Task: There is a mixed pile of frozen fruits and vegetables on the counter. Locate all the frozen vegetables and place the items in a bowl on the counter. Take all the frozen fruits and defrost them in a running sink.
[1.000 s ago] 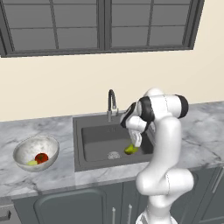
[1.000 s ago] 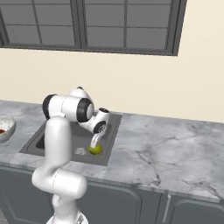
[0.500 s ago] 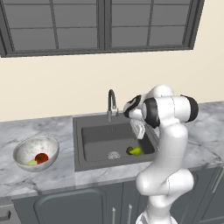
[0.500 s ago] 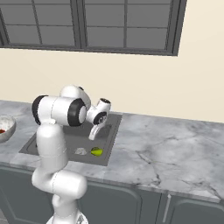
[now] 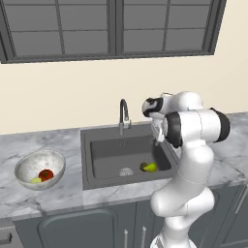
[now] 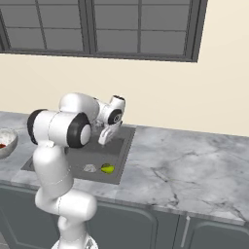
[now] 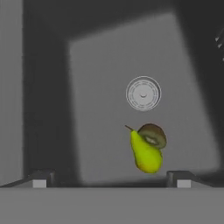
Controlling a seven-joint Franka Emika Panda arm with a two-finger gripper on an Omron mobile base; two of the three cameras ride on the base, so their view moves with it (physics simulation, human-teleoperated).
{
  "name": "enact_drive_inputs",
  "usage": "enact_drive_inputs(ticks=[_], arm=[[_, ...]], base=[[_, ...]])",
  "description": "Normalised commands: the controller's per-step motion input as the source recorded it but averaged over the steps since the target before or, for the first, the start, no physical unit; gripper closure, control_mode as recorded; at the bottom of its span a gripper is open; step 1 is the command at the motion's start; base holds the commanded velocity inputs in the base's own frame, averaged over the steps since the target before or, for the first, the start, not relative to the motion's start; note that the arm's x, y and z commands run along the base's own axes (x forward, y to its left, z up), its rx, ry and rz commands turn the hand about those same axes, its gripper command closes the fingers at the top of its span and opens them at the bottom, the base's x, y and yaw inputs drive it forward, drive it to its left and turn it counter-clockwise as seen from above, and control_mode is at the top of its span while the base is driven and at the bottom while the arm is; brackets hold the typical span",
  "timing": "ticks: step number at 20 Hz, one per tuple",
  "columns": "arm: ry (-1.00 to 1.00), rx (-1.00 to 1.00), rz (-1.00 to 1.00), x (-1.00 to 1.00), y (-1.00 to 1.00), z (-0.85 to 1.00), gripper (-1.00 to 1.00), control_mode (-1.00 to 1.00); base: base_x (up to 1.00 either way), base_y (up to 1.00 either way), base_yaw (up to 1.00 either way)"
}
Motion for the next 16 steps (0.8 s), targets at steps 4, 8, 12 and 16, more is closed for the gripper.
enact_drive_inputs(ticks=[4,8,12,16], arm=[[0.04,0.02,-0.16,-0.45,-0.31,0.66,-1.0,-1.0],[0.02,-0.01,-0.14,-0.47,-0.14,0.77,-1.0,-1.0],[-0.1,-0.13,-0.19,-0.59,0.0,0.42,-1.0,-1.0],[-0.24,-0.17,-0.21,-0.52,0.07,0.28,-1.0,-1.0]], base=[[0.0,0.0,0.0],[0.0,0.0,0.0],[0.0,0.0,0.0],[0.0,0.0,0.0]])
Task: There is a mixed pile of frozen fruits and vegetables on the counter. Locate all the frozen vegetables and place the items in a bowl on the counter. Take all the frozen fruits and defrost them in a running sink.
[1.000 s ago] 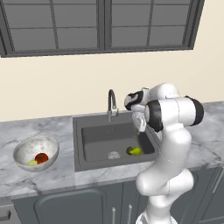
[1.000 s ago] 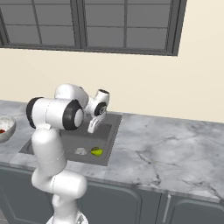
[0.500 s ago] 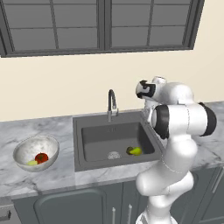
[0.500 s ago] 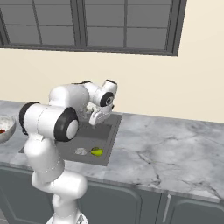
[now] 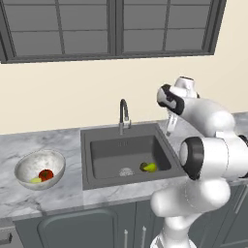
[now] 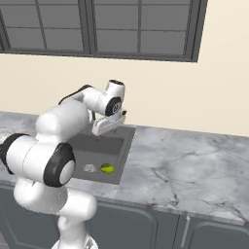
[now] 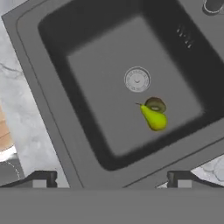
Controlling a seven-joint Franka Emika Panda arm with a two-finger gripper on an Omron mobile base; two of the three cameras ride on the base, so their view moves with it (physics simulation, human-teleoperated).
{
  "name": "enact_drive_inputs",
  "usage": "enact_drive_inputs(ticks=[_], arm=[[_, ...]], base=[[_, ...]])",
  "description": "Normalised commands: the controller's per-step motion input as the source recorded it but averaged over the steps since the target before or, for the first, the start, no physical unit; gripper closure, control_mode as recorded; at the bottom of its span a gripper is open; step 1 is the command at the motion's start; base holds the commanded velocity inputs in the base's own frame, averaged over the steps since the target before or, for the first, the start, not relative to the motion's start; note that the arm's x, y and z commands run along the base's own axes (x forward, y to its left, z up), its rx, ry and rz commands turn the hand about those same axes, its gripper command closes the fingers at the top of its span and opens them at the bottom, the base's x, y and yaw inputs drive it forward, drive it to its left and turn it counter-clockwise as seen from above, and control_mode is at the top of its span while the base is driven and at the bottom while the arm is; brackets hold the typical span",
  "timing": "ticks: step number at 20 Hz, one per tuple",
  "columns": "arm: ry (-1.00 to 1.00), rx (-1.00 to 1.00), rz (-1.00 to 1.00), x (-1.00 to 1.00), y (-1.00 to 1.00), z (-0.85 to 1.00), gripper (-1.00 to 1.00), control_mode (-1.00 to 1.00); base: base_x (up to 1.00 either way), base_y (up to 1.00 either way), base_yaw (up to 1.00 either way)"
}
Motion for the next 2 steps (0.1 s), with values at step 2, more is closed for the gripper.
enact_drive_inputs(ticks=[2], arm=[[-0.22,-0.15,-0.25,-0.46,0.02,0.21,-1.0,-1.0]], base=[[0.0,0.0,0.0]])
